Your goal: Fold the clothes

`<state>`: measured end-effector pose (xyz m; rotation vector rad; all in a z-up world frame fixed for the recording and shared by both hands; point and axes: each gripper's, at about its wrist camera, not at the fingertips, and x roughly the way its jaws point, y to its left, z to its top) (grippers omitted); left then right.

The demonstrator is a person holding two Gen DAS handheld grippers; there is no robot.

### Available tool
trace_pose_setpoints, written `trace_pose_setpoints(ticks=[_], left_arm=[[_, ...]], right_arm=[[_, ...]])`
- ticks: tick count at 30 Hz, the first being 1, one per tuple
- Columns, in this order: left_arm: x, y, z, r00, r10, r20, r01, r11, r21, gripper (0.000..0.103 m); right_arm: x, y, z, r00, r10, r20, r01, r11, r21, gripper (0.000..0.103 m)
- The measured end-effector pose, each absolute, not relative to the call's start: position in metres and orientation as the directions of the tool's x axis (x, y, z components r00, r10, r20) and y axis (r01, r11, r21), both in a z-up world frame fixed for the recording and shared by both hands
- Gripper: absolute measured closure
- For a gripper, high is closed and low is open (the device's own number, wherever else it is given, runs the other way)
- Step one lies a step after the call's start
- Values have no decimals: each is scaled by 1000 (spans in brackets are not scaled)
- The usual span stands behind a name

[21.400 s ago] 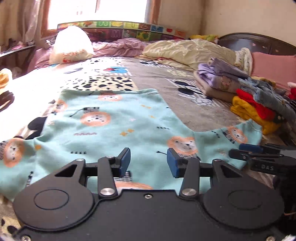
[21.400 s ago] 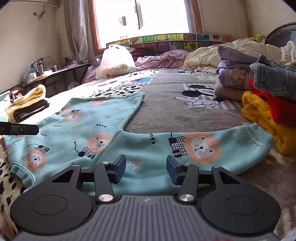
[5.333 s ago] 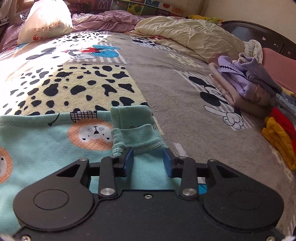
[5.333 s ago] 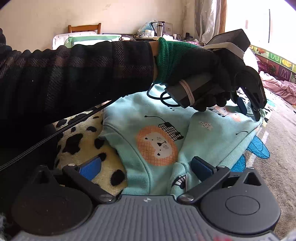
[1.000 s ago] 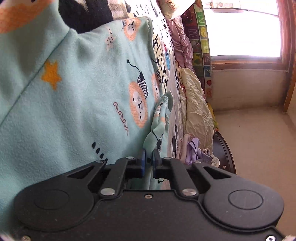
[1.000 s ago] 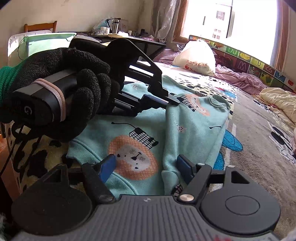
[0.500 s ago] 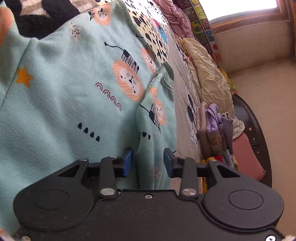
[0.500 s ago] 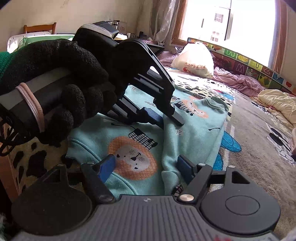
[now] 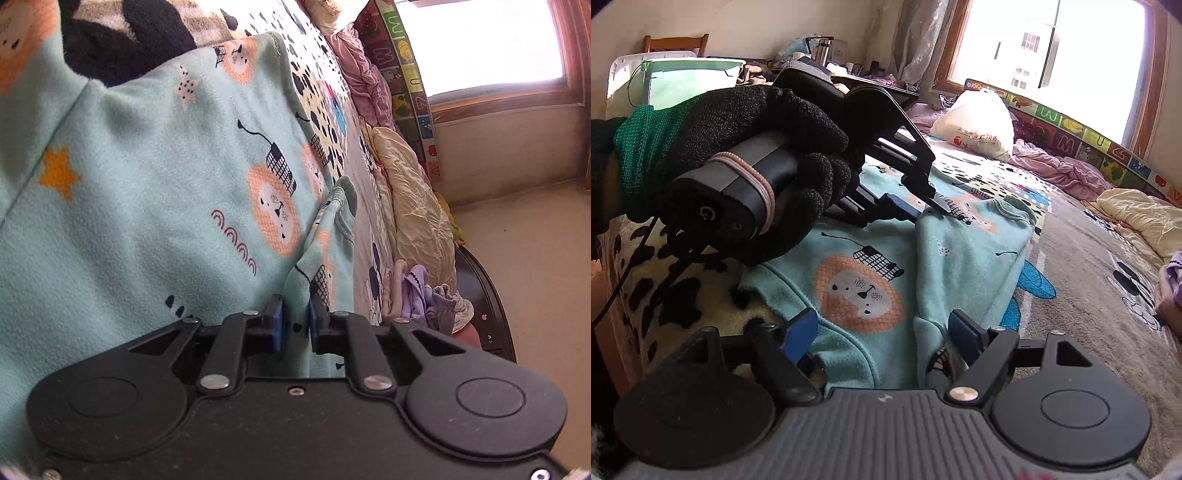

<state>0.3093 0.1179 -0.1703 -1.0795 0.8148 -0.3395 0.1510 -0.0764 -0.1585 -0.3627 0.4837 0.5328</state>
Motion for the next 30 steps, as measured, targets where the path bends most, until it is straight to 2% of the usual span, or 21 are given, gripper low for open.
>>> trace_pose_setpoints(ticks=[1, 3, 4, 5, 6, 7, 12, 13, 14, 15, 16, 18, 21, 24, 27, 30], left_arm=[[308, 118, -168, 681, -601, -419, -129, 465, -876, 76], [307, 121, -166, 707, -576, -411, -138, 458, -878, 74], [307, 121, -165, 712, -545, -442, -148, 499, -854, 76], [307, 122, -164, 718, -513, -471, -159, 538, -828, 84], [305, 121, -159, 735, -468, -491, -159, 585, -795, 96], [303, 121, -154, 752, -423, -506, -158, 629, -761, 96], [308, 109, -135, 787, -531, -314, 74, 587, -807, 96], [311, 101, -134, 776, -549, -309, 108, 599, -793, 92], [321, 88, -135, 741, -572, -353, 120, 629, -768, 89], [333, 75, -142, 673, -595, -439, 107, 666, -738, 70], [334, 75, -145, 667, -600, -442, 106, 664, -741, 66], [335, 76, -151, 655, -609, -448, 102, 658, -746, 67], [325, 114, -137, 730, -592, -342, 99, 587, -804, 57], [307, 170, -127, 819, -506, -270, 63, 546, -835, 53], [285, 229, -124, 888, -395, -235, -5, 504, -864, 50], [262, 273, -122, 927, -283, -247, -77, 502, -861, 50]], right_arm=[[150, -76, -160, 754, 391, -527, -559, 804, -203, 23], [150, -76, -159, 751, 389, -534, -560, 803, -203, 23], [151, -76, -158, 749, 388, -537, -561, 803, -202, 23], [150, -76, -156, 752, 385, -536, -560, 802, -210, 23], [148, -75, -155, 761, 380, -526, -556, 799, -227, 23], [145, -75, -154, 770, 378, -514, -552, 798, -241, 23], [146, -74, -161, 748, 384, -541, -568, 792, -224, 19], [147, -75, -160, 745, 385, -545, -569, 793, -219, 19], [148, -74, -159, 742, 385, -549, -573, 790, -220, 19], [147, -75, -157, 739, 387, -552, -577, 786, -221, 19], [146, -75, -155, 737, 391, -552, -581, 783, -221, 19], [142, -79, -151, 734, 405, -545, -586, 784, -206, 19], [133, -84, -144, 748, 412, -520, -566, 805, -176, 26], [126, -79, -135, 745, 445, -497, -574, 807, -138, 33], [120, -55, -126, 726, 490, -482, -620, 769, -153, 34], [118, -21, -122, 694, 533, -484, -674, 717, -176, 35]])
